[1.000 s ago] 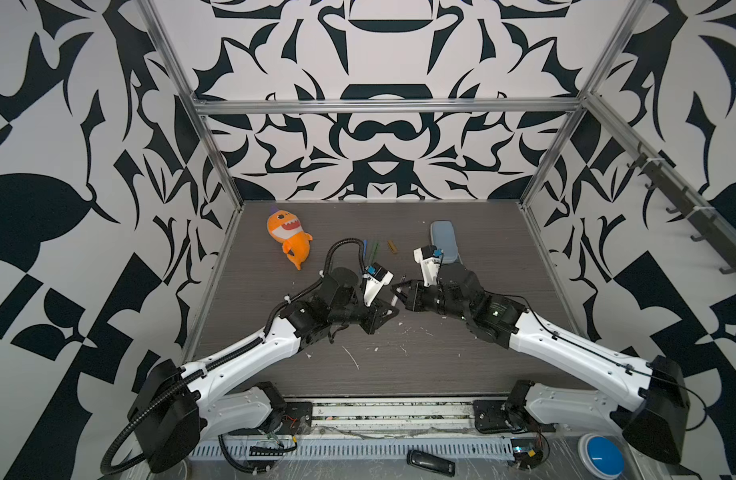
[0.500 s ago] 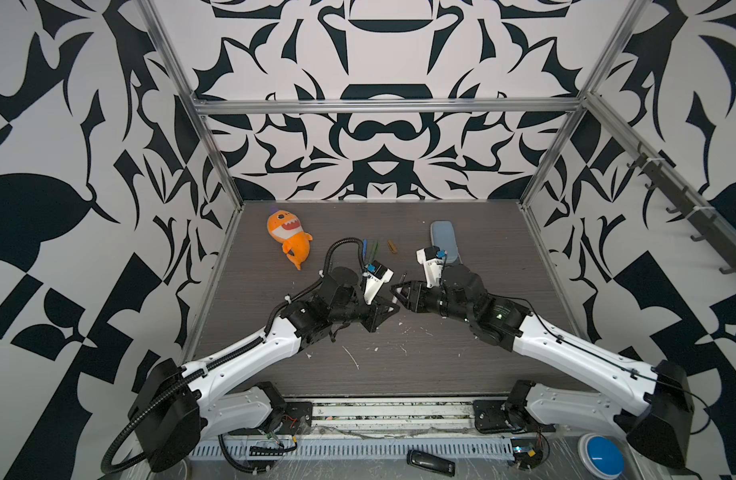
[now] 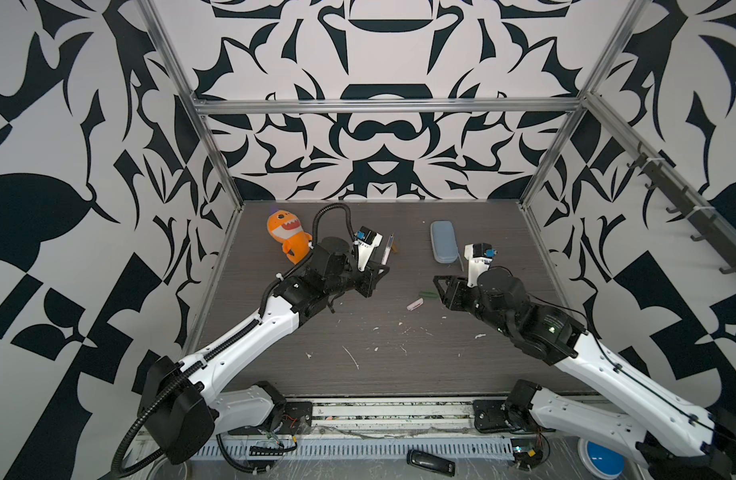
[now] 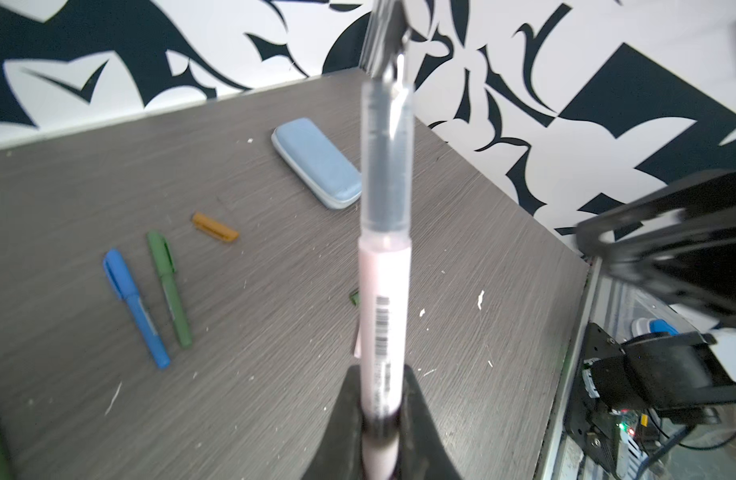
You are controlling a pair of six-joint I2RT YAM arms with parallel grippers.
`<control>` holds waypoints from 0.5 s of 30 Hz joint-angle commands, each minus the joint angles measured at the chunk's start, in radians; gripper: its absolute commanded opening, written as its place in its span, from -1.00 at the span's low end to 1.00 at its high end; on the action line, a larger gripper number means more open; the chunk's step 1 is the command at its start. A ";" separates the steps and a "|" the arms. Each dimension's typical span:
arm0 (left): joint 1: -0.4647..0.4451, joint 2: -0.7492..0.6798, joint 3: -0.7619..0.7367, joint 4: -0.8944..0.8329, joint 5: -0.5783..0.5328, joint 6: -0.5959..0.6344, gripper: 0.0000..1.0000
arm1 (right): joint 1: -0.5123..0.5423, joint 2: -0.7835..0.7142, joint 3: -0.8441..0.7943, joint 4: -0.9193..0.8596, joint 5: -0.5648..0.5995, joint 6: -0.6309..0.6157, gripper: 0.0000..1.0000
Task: Insert the pens into the pen caps
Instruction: 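Raise the pink pen upright with left gripper while right gripper nears the pink cap, then lower the right gripper over the pink cap on the table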
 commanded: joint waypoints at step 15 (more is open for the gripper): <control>0.005 -0.084 -0.050 0.189 0.112 0.042 -1.00 | -0.202 0.488 0.066 0.005 -0.210 0.023 -0.16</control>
